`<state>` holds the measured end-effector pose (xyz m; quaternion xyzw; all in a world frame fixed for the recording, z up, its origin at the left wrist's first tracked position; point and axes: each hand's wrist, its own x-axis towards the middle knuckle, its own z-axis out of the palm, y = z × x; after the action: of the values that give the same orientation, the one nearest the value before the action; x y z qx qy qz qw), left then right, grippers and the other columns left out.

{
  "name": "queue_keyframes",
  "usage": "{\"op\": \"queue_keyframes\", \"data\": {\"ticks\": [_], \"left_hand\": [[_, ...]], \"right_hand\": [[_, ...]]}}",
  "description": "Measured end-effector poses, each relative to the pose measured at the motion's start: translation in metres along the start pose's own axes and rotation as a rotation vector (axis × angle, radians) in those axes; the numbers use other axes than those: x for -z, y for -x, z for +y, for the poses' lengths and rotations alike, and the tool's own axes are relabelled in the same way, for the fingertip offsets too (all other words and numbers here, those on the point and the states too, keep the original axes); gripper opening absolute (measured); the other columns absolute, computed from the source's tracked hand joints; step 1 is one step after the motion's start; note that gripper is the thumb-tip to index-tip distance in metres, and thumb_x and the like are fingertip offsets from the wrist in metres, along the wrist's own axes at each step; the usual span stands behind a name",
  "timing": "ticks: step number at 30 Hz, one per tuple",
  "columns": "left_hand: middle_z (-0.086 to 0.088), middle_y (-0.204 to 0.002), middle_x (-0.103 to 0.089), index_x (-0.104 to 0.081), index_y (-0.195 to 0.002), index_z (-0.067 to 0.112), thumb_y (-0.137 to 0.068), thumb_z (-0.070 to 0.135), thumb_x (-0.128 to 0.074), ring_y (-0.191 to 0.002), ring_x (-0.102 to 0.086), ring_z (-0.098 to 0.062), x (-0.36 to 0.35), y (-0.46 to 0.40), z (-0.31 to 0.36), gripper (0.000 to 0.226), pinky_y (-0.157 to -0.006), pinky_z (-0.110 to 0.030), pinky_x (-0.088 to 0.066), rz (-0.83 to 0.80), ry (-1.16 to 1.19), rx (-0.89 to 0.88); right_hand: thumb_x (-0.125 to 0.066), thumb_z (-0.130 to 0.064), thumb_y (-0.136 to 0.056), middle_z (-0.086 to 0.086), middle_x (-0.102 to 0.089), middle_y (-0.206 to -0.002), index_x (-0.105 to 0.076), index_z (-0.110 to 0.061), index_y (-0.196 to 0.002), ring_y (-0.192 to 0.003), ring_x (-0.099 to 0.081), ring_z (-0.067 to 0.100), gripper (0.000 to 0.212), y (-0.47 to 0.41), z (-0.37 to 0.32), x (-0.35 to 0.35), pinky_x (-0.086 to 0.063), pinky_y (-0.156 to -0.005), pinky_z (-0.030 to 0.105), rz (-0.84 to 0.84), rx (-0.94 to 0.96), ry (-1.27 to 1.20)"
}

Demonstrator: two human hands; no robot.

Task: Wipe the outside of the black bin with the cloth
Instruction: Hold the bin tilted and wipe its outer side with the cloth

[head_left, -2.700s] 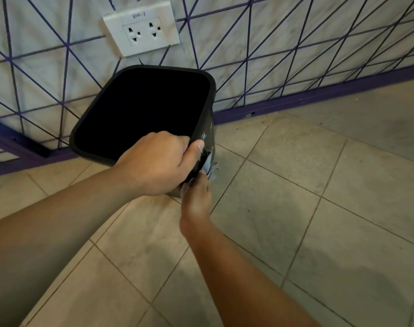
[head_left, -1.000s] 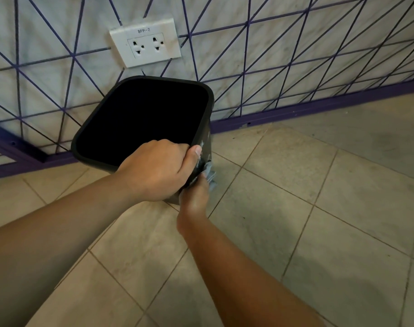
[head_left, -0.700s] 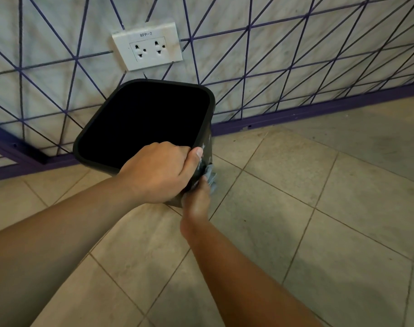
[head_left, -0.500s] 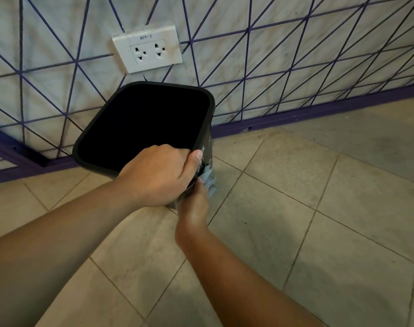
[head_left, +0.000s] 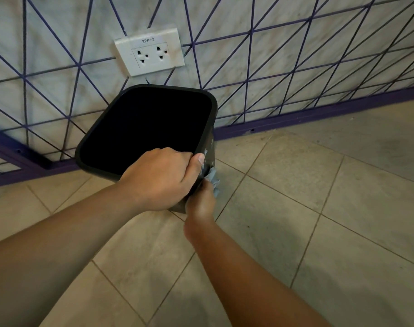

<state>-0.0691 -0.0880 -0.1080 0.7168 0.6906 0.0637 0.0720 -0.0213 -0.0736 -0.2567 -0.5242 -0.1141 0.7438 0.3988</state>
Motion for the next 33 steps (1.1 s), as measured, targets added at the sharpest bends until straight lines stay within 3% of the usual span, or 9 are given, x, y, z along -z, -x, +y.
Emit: {"op": "queue_keyframes", "data": {"ticks": [3,7,11,16,20,24,29,31,33], "left_hand": [[0.006,-0.054,-0.043,-0.037,-0.062,0.029,-0.102,0.044,-0.021,-0.047,-0.041,-0.008,0.0,0.0,-0.001,0.045,-0.049,-0.029,-0.026,-0.006,-0.007,0.004],[0.006,-0.054,-0.043,-0.036,-0.062,0.029,-0.103,0.043,-0.021,-0.047,-0.042,-0.009,0.0,0.0,0.0,0.046,-0.049,-0.029,-0.026,0.011,-0.021,0.007],[0.006,-0.053,-0.044,-0.036,-0.063,0.03,-0.102,0.043,-0.02,-0.046,-0.043,-0.008,0.0,0.001,0.0,0.044,-0.049,-0.028,-0.026,0.023,-0.022,-0.004],[0.006,-0.053,-0.045,-0.037,-0.063,0.029,-0.104,0.042,-0.022,-0.047,-0.044,-0.007,-0.001,0.001,0.002,0.046,-0.048,-0.026,-0.026,0.031,-0.026,0.002],[0.006,-0.053,-0.045,-0.038,-0.063,0.029,-0.104,0.042,-0.022,-0.046,-0.044,-0.008,0.001,0.001,0.001,0.046,-0.048,-0.027,-0.027,0.001,-0.01,0.001],[0.006,-0.054,-0.046,-0.038,-0.063,0.029,-0.104,0.042,-0.021,-0.048,-0.046,-0.007,0.001,0.002,0.004,0.046,-0.048,-0.024,-0.026,0.025,-0.044,0.005],[0.006,-0.053,-0.047,-0.04,-0.063,0.028,-0.102,0.044,-0.021,-0.047,-0.046,-0.008,0.002,0.001,0.003,0.046,-0.048,-0.028,-0.027,-0.001,-0.039,0.018],[0.006,-0.054,-0.046,-0.038,-0.063,0.028,-0.101,0.045,-0.019,-0.048,-0.045,-0.009,0.002,0.0,0.004,0.045,-0.05,-0.031,-0.027,0.001,-0.066,0.026],[0.006,-0.056,-0.045,-0.035,-0.063,0.028,-0.101,0.044,-0.02,-0.049,-0.044,-0.009,0.001,0.001,0.005,0.045,-0.049,-0.03,-0.026,0.014,-0.089,0.027]], "right_hand": [[-0.052,-0.042,-0.091,0.005,-0.068,-0.139,-0.059,-0.021,-0.145,-0.125,-0.065,0.018,0.058,0.015,0.008,-0.003,-0.057,-0.085,0.023,-0.058,0.04,-0.071],[-0.038,-0.035,-0.11,0.002,-0.067,-0.12,-0.061,-0.016,-0.132,-0.1,-0.063,0.011,0.037,-0.005,-0.008,0.005,-0.048,-0.071,0.02,0.013,-0.002,0.015],[-0.047,-0.049,-0.092,0.002,-0.067,-0.138,-0.058,-0.026,-0.145,-0.127,-0.064,0.016,0.059,0.015,0.012,-0.001,-0.056,-0.103,0.035,-0.046,0.071,-0.008],[-0.038,-0.043,-0.108,0.006,-0.062,-0.142,-0.048,-0.023,-0.153,-0.126,-0.059,0.018,0.051,-0.009,0.007,0.005,-0.052,-0.081,0.024,0.005,-0.01,-0.003],[-0.045,-0.047,-0.099,0.003,-0.06,-0.146,-0.049,-0.023,-0.152,-0.133,-0.058,0.018,0.058,0.008,0.017,0.001,-0.052,-0.11,0.037,-0.038,0.048,-0.003],[-0.035,-0.04,-0.111,0.005,-0.06,-0.142,-0.047,-0.02,-0.151,-0.122,-0.058,0.016,0.046,-0.012,0.01,0.009,-0.051,-0.076,0.015,-0.005,0.02,0.039],[-0.046,-0.064,-0.084,-0.001,-0.049,-0.158,-0.039,-0.03,-0.159,-0.147,-0.046,0.018,0.082,0.02,0.024,0.002,-0.042,-0.121,0.046,-0.077,0.134,0.023],[-0.046,-0.051,-0.097,0.007,-0.055,-0.152,-0.047,-0.022,-0.154,-0.139,-0.053,0.02,0.063,0.014,0.018,0.006,-0.051,-0.109,0.036,-0.069,0.116,0.032],[-0.042,-0.03,-0.109,0.012,-0.062,-0.142,-0.053,-0.014,-0.148,-0.128,-0.06,0.025,0.043,-0.004,0.012,0.009,-0.053,-0.081,0.021,0.0,0.06,0.031]]}}
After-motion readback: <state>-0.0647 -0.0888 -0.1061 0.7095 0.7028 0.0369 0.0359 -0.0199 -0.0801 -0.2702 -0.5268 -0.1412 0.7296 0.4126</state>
